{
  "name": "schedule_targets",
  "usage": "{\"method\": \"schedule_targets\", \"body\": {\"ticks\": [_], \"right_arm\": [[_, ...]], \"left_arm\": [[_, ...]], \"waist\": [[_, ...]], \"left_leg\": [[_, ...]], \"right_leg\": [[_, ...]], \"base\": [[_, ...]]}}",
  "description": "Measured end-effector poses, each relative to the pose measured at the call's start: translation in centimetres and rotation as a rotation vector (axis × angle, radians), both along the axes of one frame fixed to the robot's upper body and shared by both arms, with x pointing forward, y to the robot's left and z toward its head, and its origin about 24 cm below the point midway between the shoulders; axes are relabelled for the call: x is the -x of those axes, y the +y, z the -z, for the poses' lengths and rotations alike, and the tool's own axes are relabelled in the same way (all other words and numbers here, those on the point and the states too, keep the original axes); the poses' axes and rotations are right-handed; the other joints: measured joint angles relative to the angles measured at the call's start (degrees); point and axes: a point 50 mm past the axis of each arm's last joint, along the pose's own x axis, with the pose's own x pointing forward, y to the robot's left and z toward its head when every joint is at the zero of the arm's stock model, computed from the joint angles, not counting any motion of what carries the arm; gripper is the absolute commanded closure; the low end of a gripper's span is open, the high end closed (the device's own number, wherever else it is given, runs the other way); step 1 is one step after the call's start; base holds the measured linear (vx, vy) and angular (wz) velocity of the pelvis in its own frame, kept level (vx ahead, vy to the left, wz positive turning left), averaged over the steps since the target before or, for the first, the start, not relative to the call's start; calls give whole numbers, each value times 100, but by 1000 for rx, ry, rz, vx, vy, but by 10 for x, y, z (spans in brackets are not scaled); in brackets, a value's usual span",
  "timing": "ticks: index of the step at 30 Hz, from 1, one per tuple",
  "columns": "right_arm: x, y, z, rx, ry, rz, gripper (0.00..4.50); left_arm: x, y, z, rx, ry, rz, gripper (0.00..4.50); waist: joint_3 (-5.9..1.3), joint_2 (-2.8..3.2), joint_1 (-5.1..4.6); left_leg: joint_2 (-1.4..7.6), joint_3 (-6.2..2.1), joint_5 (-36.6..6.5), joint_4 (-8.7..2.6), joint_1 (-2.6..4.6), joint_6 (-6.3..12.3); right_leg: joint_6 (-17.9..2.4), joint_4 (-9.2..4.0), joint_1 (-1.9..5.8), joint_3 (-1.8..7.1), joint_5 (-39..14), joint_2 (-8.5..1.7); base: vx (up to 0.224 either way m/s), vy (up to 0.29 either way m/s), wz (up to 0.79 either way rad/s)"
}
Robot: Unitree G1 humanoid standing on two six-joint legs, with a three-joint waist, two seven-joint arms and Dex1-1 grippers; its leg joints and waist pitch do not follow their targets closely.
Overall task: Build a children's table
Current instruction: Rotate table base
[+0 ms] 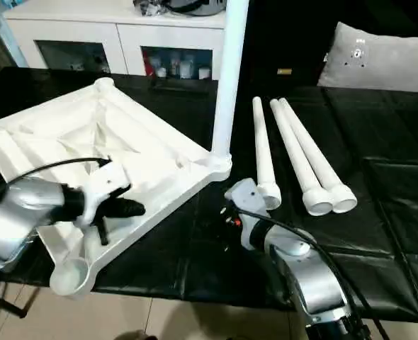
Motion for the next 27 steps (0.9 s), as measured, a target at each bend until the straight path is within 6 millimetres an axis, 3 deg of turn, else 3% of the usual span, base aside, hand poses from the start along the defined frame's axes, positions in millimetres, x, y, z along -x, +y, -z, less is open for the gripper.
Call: {"method": "schedule_targets", "body": {"ticks": [5,11,18,19,23,24,27], "right_arm": [[1,-1,1,8,5,0,0],[2,-3,3,16,11,2,0],[2,-4,3,18,10,1,0],[2,-4,3,18,10,1,0],[4,-4,3,22,11,-12,0],[6,-3,2,19,11,-22,0],[19,3,-5,-58,36,-144,0]], "left_arm": [[2,-7,4,41,52,-10,443],[-1,0,14,-19,56,-69,443],[-5,-5,5,93,62,-100,443],[-5,-6,3,106,57,-101,416],[0,-14,-7,158,73,-52,402],[1,-16,-9,166,75,-39,378],[6,-17,-7,147,74,-29,363]], "waist": [[1,6,1],[1,6,-1],[1,6,4],[1,6,5],[1,6,8],[1,6,7],[1,6,7]], "left_leg": [[0,0,0,-1,0,0],[0,0,0,2,2,0],[0,0,0,2,0,0],[0,0,0,2,0,0],[0,0,0,3,0,0],[0,0,0,2,0,0],[1,0,0,0,1,1]], "right_leg": [[-3,1,-1,-1,2,0],[12,0,1,-1,-7,0],[-5,0,1,-1,3,0],[-5,0,1,-1,3,0],[-5,0,1,-1,3,0],[-5,0,1,-1,3,0],[0,0,2,-1,0,0]], "base": [[0,0,0],[0,0,0],[0,0,0],[0,0,0],[0,0,0],[0,0,0],[0,0,0]]}}
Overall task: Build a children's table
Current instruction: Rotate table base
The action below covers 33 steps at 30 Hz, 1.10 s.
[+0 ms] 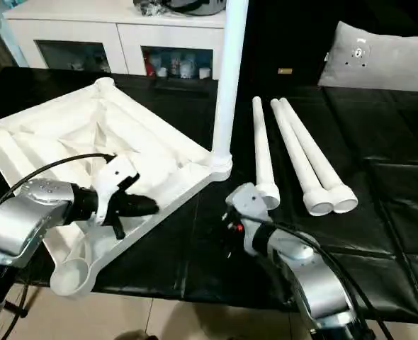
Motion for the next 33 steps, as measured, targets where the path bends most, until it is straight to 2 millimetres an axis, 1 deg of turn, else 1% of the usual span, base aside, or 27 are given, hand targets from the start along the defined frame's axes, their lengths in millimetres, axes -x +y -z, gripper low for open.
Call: {"method": "schedule_targets", "body": {"ticks": [2,4,5,9,12,14,16,17,18,20,21,23,25,26,28,30,31,32,33], "right_arm": [[8,5,-3,-21,13,-84,0],[11,7,-3,-23,29,-123,0],[12,7,-3,-24,35,-136,0],[13,2,-2,-1,49,-147,0],[13,1,-2,4,53,-153,0],[13,-1,-2,13,55,-153,0],[13,-2,-2,16,57,-153,0],[13,-2,-2,17,57,-152,0],[13,-2,-2,17,57,-152,0],[13,-2,-2,17,57,-151,0],[13,-1,-2,17,57,-152,0],[13,-1,-2,18,56,-150,0],[14,-2,-2,20,56,-147,0],[14,-2,-1,21,57,-145,0],[15,-3,0,23,61,-143,0],[16,-3,1,23,67,-141,0],[16,-3,1,23,67,-141,0],[16,-3,1,23,67,-140,0],[16,-3,1,23,67,-140,0]], "left_arm": [[0,0,5,-41,-5,-14,358],[0,1,8,-70,-8,-26,327],[-1,1,10,-89,-12,-34,327],[-1,2,13,-122,-12,-50,285],[0,1,16,-142,-7,-54,278],[1,0,17,-159,-8,-51,254],[0,-1,19,-171,-14,-59,254],[0,-1,19,-174,-17,-64,302],[0,-2,20,-171,-17,-69,302],[-1,-7,22,-150,-14,-79,285],[-2,-7,23,-149,-14,-86,293],[-3,-5,25,-152,-13,-107,339],[-3,-6,26,-151,-11,-110,329],[-4,-5,26,-158,-16,-119,367],[-4,-3,26,-165,-19,-127,367],[-4,-5,27,-164,-18,-122,389],[-4,-5,27,-164,-19,-125,389],[-5,-5,28,-159,-21,-139,418],[-6,-5,29,-156,-20,-147,424]], "waist": [[0,-1,-7],[-1,-2,-6],[-1,-1,-4],[-1,-2,0],[-1,-1,0],[-2,-1,1],[-1,-1,0],[-2,-1,-3],[-2,0,-2],[-3,1,3],[-3,1,3],[-3,1,3],[-3,1,-4],[-3,1,-8],[-4,1,-9],[-4,2,-4],[-4,2,-5],[-6,5,-4],[-6,5,0]], "left_leg": [[0,0,0,2,0,0],[1,0,1,6,2,1],[1,0,1,10,3,1],[1,0,1,17,5,1],[1,0,1,17,3,1],[1,-1,1,16,2,1],[1,-1,1,16,2,1],[1,-1,1,16,1,1],[1,-1,1,16,0,1],[1,-1,1,18,0,1],[1,-1,1,18,1,1],[1,-1,2,19,1,1],[1,-1,2,19,2,1],[1,-1,2,19,1,1],[1,-1,2,18,2,1],[1,-1,2,18,1,1],[1,-1,2,18,1,1],[1,-1,2,19,1,2],[1,-1,2,19,2,2]], "right_leg": [[14,0,1,0,-8,1],[23,0,5,0,-13,1],[24,0,5,0,-14,1],[26,0,12,2,-15,1],[26,0,12,2,-14,1],[26,1,13,1,-14,1],[26,1,12,1,-14,1],[26,1,12,1,-14,1],[26,1,13,1,-14,1],[26,2,15,1,-14,1],[26,2,15,1,-14,1],[27,2,19,1,-13,1],[28,2,23,1,-14,1],[28,2,24,1,-13,1],[29,2,25,1,-14,1],[29,2,25,1,-14,1],[29,2,25,1,-14,1],[29,2,26,1,-13,1],[29,2,26,1,-13,1]], "base": [[0,0,0],[0,0,0],[0,0,0],[0,0,0],[0,0,0],[0,0,0],[0,0,0],[0,0,0],[0,0,0],[0,0,0],[0,0,0],[0,0,0],[0,0,0],[0,0,0],[0,0,0],[0,0,0],[0,0,0],[0,0,0],[0,0,0]]}}
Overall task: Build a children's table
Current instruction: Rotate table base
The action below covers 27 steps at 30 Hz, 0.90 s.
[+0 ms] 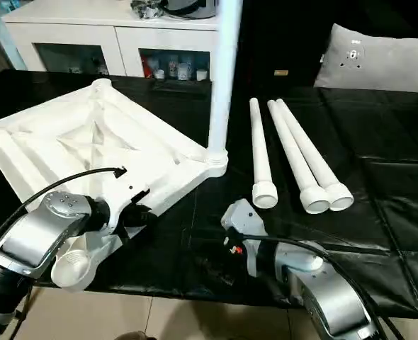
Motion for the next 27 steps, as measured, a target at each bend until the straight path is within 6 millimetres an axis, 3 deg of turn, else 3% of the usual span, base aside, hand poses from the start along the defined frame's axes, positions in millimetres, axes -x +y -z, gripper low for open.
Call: {"method": "schedule_targets", "body": {"ticks": [2,6,8,11,17,19,20,27], "right_arm": [[0,-1,0,3,1,3,0],[0,-1,1,6,-3,11,0],[-1,-1,0,9,-7,13,0],[-3,0,-1,18,-24,21,0],[-5,-1,-1,27,-33,30,0],[-6,-1,-1,30,-34,31,0],[-6,-1,-1,30,-34,31,0],[-6,-2,0,47,-43,42,0]], "left_arm": [[-3,-4,1,21,2,-20,430],[-16,-12,2,54,0,-81,441],[-27,-25,4,88,0,-114,441],[-44,-45,4,123,-15,-179,441],[-58,-62,3,144,-45,-247,441],[-60,-64,3,153,-50,-259,441],[-60,-65,3,156,-54,-263,420],[-64,-69,3,180,-63,-280,420]], "waist": [[0,1,5],[-1,1,100],[0,1,159],[0,1,165],[0,2,141],[-1,3,148],[-1,3,150],[-2,10,149]], "left_leg": [[0,0,1,3,-1,1],[0,-2,10,10,1,14],[-1,-1,16,21,-12,23],[-7,-1,26,31,-27,40],[-6,-1,27,14,-60,47],[-5,-1,36,13,-72,64],[-4,-2,38,14,-83,66],[-4,-4,35,20,-105,68]], "right_leg": [[0,0,2,0,0,0],[3,-1,-1,0,3,0],[4,-4,0,1,2,-2],[25,-17,1,6,16,-7],[14,-53,-24,0,76,-7],[12,-54,-30,-3,77,-7],[11,-56,-36,-4,78,-7],[9,-84,-42,-7,99,-7]], "base": [[0,0,0],[0,0,0],[0,0,0],[0,0,0],[0,0,0],[0,0,0],[0,0,0],[0,0,0]]}}
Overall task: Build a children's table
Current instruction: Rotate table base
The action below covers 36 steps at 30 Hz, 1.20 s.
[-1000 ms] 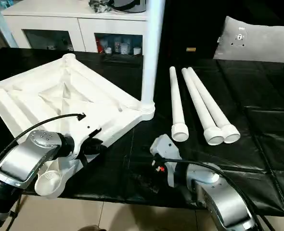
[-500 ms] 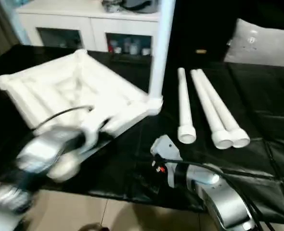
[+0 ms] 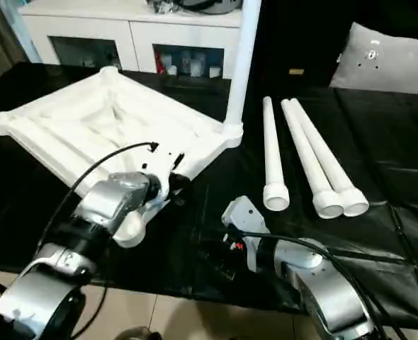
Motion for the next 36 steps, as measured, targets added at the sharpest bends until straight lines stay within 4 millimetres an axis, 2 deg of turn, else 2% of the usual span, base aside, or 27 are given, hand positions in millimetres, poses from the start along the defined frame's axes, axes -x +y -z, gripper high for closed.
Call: {"method": "schedule_targets", "body": {"ticks": [4,5,10,11,19,21,22,25,27,31,36], "right_arm": [[0,2,0,-3,-2,-3,0],[1,1,1,-3,0,-1,0],[1,2,1,-5,-3,0,0],[1,2,1,-6,-2,0,0],[2,6,2,-10,3,-12,0],[2,5,3,-5,4,-11,0],[2,5,2,-7,3,-13,0],[3,3,3,-1,10,-23,0],[4,2,5,3,17,-25,0],[5,2,5,3,18,-27,0],[5,3,4,1,9,-34,0]], "left_arm": [[2,7,-1,7,-9,29,420],[4,12,-1,25,-19,51,407],[7,29,-42,76,-191,172,379],[9,32,-46,82,-197,180,356],[22,39,-26,37,-112,221,347],[23,49,-29,13,-133,236,316],[24,54,-31,-15,-150,268,316],[30,80,-44,-113,-182,382,306],[38,98,-49,-183,-160,460,275],[46,116,-51,-283,-98,537,264],[53,152,-58,-464,-12,561,264]], "waist": [[2,8,-16],[3,11,-20],[-10,31,-2],[-16,40,7],[-21,49,-13],[-23,52,-32],[-24,55,-43],[-27,61,-78],[-32,74,-81],[-30,85,-46],[-26,92,-81]], "left_leg": [[1,0,0,-3,-2,0],[2,0,0,-6,-3,0],[11,1,-8,-7,1,-16],[10,1,-8,-6,10,-16],[9,1,-2,4,17,-15],[11,1,-2,3,19,-15],[11,1,-2,2,18,-16],[11,1,-2,-9,21,-17],[10,1,-3,-15,22,-17],[6,4,-3,-15,26,-18],[5,6,0,-19,62,-24]], "right_leg": [[-1,-2,-5,0,2,0],[-1,0,-8,-2,2,1],[-3,0,-3,-10,2,3],[-2,-1,7,-10,1,2],[27,0,15,-7,-9,1],[26,1,14,-7,-6,3],[27,2,12,-7,-6,3],[28,0,9,-6,-7,5],[19,-1,9,-4,-4,5],[17,0,12,1,-3,3],[33,2,34,6,-12,4]], "base": [[0,0,0],[0,0,0],[0,0,0],[0,0,0],[0,0,0],[0,0,0],[0,0,0],[0,0,0],[0,0,0],[0,0,0],[0,0,0]]}}
